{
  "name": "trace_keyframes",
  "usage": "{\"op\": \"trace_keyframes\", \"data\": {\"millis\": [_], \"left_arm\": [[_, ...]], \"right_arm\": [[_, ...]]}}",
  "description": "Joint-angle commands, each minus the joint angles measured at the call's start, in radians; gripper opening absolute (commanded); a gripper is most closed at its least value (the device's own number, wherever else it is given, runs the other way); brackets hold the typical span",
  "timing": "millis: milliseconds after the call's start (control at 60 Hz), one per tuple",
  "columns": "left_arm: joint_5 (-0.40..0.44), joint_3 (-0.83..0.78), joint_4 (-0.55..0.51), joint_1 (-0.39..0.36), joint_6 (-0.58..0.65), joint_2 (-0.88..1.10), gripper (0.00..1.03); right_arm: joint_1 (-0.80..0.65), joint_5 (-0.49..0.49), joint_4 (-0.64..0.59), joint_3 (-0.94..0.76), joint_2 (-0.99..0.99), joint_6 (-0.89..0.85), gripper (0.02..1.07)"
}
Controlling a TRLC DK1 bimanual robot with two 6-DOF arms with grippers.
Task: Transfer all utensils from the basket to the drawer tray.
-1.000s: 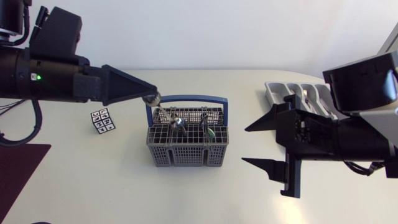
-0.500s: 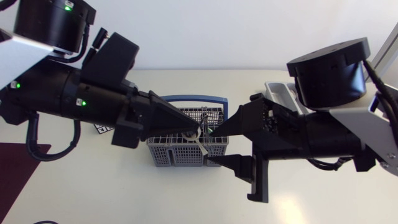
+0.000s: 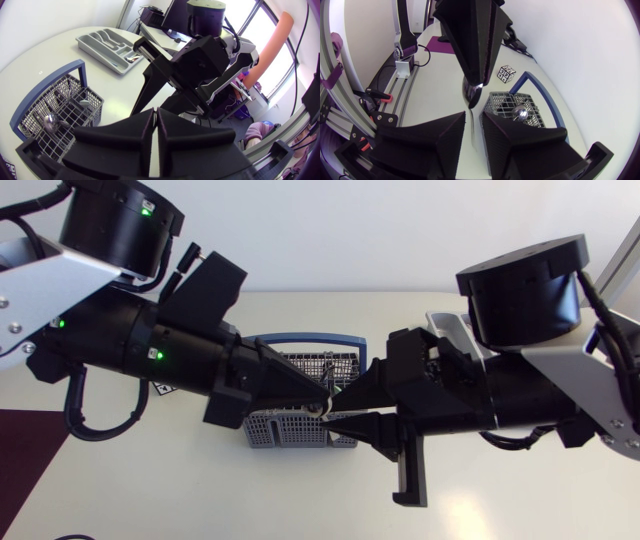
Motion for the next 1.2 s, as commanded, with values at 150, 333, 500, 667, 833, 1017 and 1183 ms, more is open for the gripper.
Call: {"op": "trace_keyframes", "data": {"millis": [150, 333, 500, 667, 833, 1017, 1183], "left_arm": [[0.017, 0.035, 0.000, -0.011, 0.007, 0.012, 0.07], [0.017, 0.047, -0.001, -0.010, 0.005, 0.004, 0.28], [0.014, 0.090, 0.002, 0.019, 0.001, -0.002, 0.56], [0.001, 0.130, 0.026, 0.078, -0.033, -0.011, 0.60], [-0.008, 0.127, 0.017, 0.151, -0.019, -0.011, 0.60], [-0.137, 0.083, -0.011, 0.162, 0.091, 0.024, 0.59], [-0.312, 0.031, -0.003, 0.035, 0.196, 0.053, 0.59]], "right_arm": [[0.005, -0.027, 0.004, 0.002, 0.019, 0.027, 0.08], [0.005, -0.037, -0.012, -0.005, 0.025, 0.044, 0.08], [0.001, -0.032, -0.035, -0.028, 0.012, 0.038, 0.08], [-0.065, -0.032, -0.093, -0.048, -0.011, -0.016, 0.08], [-0.234, -0.055, -0.187, -0.071, -0.090, -0.139, 0.08], [-0.598, -0.165, -0.337, -0.062, -0.133, -0.401, 0.08], [-0.915, -0.227, -0.394, -0.062, -0.067, -0.668, 0.08]]}}
